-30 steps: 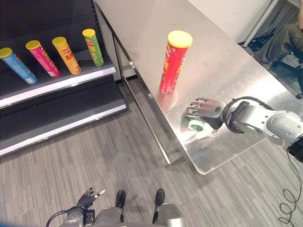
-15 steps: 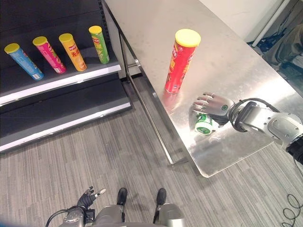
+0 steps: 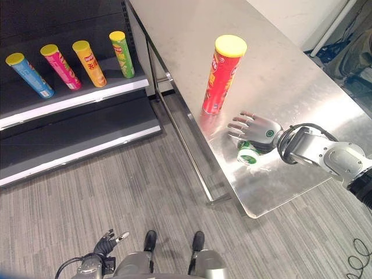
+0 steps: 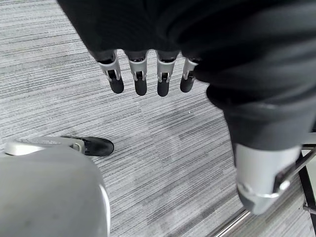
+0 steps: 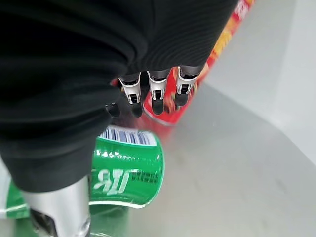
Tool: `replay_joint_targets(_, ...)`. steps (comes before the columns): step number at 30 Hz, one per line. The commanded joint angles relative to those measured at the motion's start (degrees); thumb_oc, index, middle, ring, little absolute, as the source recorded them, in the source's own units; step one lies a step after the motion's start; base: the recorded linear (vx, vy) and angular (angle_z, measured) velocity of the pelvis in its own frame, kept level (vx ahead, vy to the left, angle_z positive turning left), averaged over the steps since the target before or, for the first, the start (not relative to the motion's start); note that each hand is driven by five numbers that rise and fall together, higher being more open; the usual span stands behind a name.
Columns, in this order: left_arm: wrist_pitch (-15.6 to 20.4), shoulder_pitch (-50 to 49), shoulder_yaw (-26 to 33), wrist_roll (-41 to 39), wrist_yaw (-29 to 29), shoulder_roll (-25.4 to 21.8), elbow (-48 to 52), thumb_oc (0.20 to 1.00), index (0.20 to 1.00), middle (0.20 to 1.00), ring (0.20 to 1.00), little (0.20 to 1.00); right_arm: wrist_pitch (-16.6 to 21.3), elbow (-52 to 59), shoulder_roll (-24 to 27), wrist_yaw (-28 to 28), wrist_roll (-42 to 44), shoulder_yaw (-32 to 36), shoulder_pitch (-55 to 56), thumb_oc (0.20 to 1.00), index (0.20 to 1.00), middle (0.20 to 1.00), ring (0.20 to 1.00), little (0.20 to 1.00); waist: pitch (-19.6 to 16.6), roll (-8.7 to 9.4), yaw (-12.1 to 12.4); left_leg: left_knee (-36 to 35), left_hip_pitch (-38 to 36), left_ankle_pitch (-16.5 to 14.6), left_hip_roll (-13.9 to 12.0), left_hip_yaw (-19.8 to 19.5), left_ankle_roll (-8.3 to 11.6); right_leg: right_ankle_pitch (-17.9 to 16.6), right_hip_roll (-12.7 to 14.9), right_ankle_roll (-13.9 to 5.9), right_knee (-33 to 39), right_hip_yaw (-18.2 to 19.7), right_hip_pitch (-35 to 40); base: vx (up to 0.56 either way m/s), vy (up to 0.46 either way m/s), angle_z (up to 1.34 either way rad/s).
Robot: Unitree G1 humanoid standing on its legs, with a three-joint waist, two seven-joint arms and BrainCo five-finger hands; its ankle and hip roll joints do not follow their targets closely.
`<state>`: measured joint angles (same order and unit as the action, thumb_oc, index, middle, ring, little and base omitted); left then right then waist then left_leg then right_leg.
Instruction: Put the goods on the table back onto the shelves and tidy them up.
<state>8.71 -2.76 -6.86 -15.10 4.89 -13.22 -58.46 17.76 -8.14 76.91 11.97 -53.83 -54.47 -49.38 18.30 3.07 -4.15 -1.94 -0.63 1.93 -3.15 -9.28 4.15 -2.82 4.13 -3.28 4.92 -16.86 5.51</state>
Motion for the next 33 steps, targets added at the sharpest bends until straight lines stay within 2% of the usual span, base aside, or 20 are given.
replay_joint_targets(1,1.6,-0.4,-2.6,-0.9,1.3,-2.2,3.4,1.0,1.0,1.0,1.0,1.0,-2.6,2.9,0.8,2.3,2.6,1.1,-0.3,1.0,1.0,1.0,1.0,1.0,-1.6,-0.67,1.2,5.5,1.2,-3.5,-11.3,3.6,6.9,17.9,0.9,-1.74,-17.2,1.0,-3.8,0.0,0.0,0.0)
replay_joint_targets(18,1.8,-0.6,-1.4,-0.5,1.2,-2.4,3.8,1.0,1.0,1.0,1.0,1.0,-0.7,3.7,2.7,-0.5,4.0,-0.1,2.0,1.0,1.0,1.0,1.0,1.0,-1.2,-0.05,1.3,6.1,1.6,-3.9,-11.1,4.0,6.93,17.5,1.1,-1.83,-17.0,1.1,-3.7,0.0,0.0,0.0)
replay_joint_targets(19,1.9,-0.5,-1.2,-0.6,1.2,-2.5,3.8,1.0,1.0,1.0,1.0,1.0,-0.7,3.4,2.6,-0.6,3.7,-0.2,2.3,0.959,0.959,0.959,0.959,0.959,-1.2,-0.01,1.3,6.2,1.6,-3.9,-11.1,4.0,6.91,17.5,1.1,-1.84,-17.0,1.1,-3.7,0.0,0.0,0.0)
replay_joint_targets(20,1.9,-0.5,-1.1,-0.7,1.2,-2.5,3.7,1.0,1.0,1.0,1.0,1.0,-0.7,3.4,2.7,-0.7,3.5,-0.3,2.4,0.749,0.749,0.749,0.749,0.749,-1.2,0.05,1.3,6.2,1.6,-3.9,-11.1,4.0,6.89,17.5,1.1,-1.85,-17.0,1.1,-3.7,0.0,0.0,0.0)
replay_joint_targets(21,1.9,-0.5,-1.1,-0.8,1.2,-2.5,3.7,1.0,1.0,1.0,1.0,1.0,-0.6,3.2,2.5,-0.9,3.2,-0.6,2.4,0.313,0.313,0.313,0.313,0.313,-1.1,0.12,1.3,6.3,1.5,-4.0,-11.1,4.0,6.88,17.5,1.1,-1.85,-17.1,1.1,-3.8,0.0,0.0,0.0)
replay_joint_targets(22,1.9,-0.4,-0.9,-0.9,1.3,-2.6,3.7,1.0,1.0,1.0,1.0,1.0,-0.5,3.0,2.3,-1.0,3.2,-0.8,2.5,0.2,0.2,0.2,0.2,0.2,-1.1,0.12,1.3,6.3,1.5,-4.0,-11.2,4.1,6.87,17.5,1.1,-1.82,-17.1,1.2,-3.8,0.0,0.0,0.0)
replay_joint_targets(33,1.7,0.1,-0.2,-0.7,1.6,-2.6,3.3,1.0,1.0,1.0,1.0,1.0,-1.3,2.6,2.0,-0.1,3.3,1.7,4.5,0.2,0.2,0.2,0.2,0.2,-1.3,0.25,1.0,6.4,1.4,-4.1,-11.2,4.5,6.96,17.4,0.7,-1.75,-16.6,1.4,-3.3,0.0,0.0,0.0)
